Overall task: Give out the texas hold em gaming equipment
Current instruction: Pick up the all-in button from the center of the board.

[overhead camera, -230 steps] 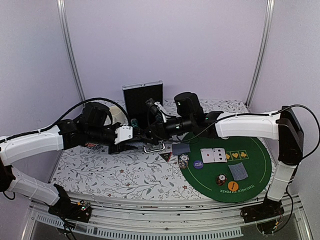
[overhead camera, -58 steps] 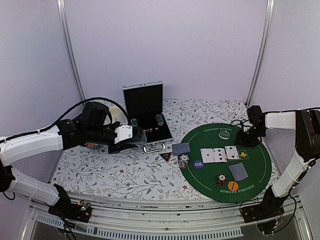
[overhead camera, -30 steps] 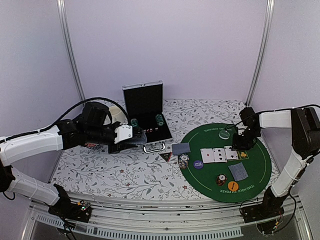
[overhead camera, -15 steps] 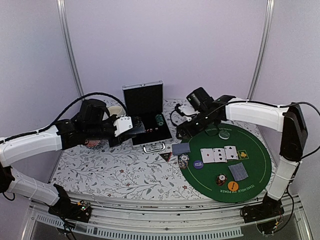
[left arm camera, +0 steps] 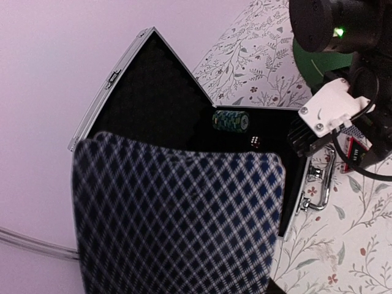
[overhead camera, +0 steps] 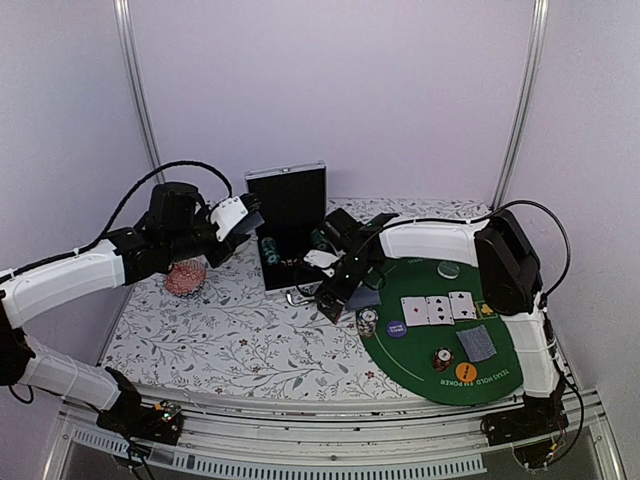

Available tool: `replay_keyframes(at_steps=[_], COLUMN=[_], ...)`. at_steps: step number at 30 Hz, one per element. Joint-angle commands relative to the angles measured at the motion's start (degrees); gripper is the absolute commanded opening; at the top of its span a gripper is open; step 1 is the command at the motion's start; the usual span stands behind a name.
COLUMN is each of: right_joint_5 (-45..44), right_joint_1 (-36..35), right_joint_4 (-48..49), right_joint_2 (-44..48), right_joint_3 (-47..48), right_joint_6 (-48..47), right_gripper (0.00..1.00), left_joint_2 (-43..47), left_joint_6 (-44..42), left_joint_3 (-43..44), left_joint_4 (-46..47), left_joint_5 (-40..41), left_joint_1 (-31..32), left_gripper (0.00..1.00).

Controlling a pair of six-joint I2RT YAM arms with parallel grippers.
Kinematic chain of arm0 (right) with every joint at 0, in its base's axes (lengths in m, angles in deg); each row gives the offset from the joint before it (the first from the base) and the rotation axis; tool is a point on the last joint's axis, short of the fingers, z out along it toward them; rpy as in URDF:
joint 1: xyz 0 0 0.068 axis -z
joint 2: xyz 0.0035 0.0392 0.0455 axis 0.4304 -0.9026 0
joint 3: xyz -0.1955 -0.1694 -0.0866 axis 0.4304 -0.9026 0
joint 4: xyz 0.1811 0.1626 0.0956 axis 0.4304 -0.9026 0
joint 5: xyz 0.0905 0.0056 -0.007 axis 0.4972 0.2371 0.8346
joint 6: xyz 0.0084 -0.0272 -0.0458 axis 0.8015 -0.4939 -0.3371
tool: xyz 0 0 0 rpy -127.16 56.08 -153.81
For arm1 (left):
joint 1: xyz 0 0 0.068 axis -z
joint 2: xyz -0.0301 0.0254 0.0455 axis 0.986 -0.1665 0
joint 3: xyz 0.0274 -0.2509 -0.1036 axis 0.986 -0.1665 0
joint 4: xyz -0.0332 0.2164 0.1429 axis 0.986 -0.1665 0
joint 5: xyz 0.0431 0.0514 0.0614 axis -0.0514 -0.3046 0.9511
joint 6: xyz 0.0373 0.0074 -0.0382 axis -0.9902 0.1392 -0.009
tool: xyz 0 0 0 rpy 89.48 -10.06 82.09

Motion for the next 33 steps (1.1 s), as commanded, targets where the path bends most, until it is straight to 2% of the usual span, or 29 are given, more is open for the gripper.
replay_keyframes(at_steps=[1, 11, 19, 25, 33], right_joint_5=[1.3, 5.5, 10.7, 9.2, 1.9], right_joint_1=[0.2, -1.6, -2.9, -4.5, -6.8], right_joint_4=[-4.1, -7.8, -11.8, -13.8, -14.7], right_joint_2=[-3.7, -5.3, -4.5, -3.2, -4.0], right_joint_3=[2.2, 2.0, 2.0, 1.1, 1.1], right_joint_6=[-4.1, -4.5, -1.8, 1.7, 4.3], right_gripper=[0.89, 0.81, 0.67, 0.67, 0.76], left_joint_2=[0.2, 0.1, 0.1, 0.1, 0.0], left_joint_6=[1.1, 0.5, 0.0, 0.0, -0.1], left_joint_3=[1.1, 1.1, 1.1, 1.1, 1.1], left_joint_4=[2.0, 1.6, 1.1, 1.0, 0.6], left_joint_5=[-1.9, -2.5, -3.2, -3.9, -4.8], left_joint_1=[-0.2, -0.2, -0.2, -0.2, -0.2], left_gripper=[0.36, 0.36, 0.36, 0.36, 0.37])
